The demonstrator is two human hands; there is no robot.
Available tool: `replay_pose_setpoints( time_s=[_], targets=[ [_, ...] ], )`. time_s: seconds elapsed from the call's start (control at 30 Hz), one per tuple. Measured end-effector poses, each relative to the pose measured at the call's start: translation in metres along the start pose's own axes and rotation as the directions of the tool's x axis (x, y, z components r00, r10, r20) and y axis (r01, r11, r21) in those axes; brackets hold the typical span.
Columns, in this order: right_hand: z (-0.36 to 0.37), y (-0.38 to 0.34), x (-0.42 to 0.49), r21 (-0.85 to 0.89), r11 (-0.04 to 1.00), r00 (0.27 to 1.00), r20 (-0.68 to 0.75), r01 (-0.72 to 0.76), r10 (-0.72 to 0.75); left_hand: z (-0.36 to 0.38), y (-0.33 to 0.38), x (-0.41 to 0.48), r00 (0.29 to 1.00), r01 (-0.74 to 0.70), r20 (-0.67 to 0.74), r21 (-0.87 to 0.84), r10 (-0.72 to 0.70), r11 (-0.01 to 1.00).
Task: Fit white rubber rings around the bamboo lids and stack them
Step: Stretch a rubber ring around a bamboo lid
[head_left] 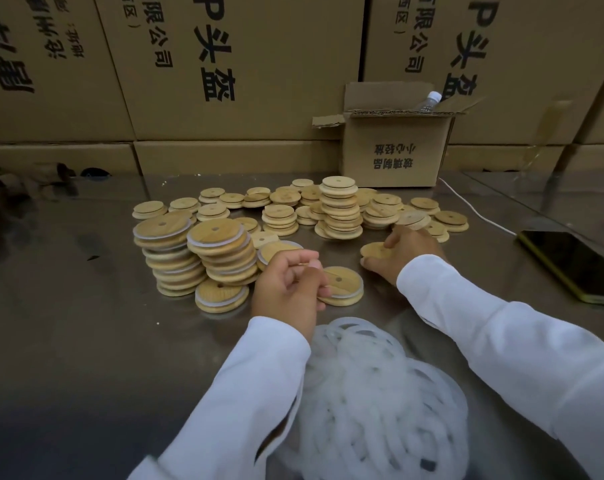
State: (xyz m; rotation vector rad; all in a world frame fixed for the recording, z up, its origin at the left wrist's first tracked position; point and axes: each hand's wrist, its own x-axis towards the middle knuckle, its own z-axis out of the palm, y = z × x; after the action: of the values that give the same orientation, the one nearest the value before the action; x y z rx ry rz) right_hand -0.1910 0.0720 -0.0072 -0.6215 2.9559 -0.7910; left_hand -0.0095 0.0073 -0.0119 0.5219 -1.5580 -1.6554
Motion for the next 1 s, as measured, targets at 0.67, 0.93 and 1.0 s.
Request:
replay_pose_setpoints(
  time_s=[0.67,0.93,1.0],
  targets=[
    [-0.028,-0.006,-0.113,0.691,0.721,0.92,0.318,-0.057,-0.231,0.0,0.006,-0.011,0.969,0.067,0.238,-0.023,-0.06,0.997],
    [-0.019,0.025,-0.101,0.176,0.884,0.885,0.102,0.434,-0.455,-0.001,0.002,-0.004,0.965,0.219,0.168,-0.089,-0.202,0.972],
    [-0.017,0.026,-0.101,0.204,0.858,0.843,0.178,0.472,-0.507,-0.002,0.0,-0.004,0.966,0.209,0.174,-0.084,-0.192,0.974]
  ],
)
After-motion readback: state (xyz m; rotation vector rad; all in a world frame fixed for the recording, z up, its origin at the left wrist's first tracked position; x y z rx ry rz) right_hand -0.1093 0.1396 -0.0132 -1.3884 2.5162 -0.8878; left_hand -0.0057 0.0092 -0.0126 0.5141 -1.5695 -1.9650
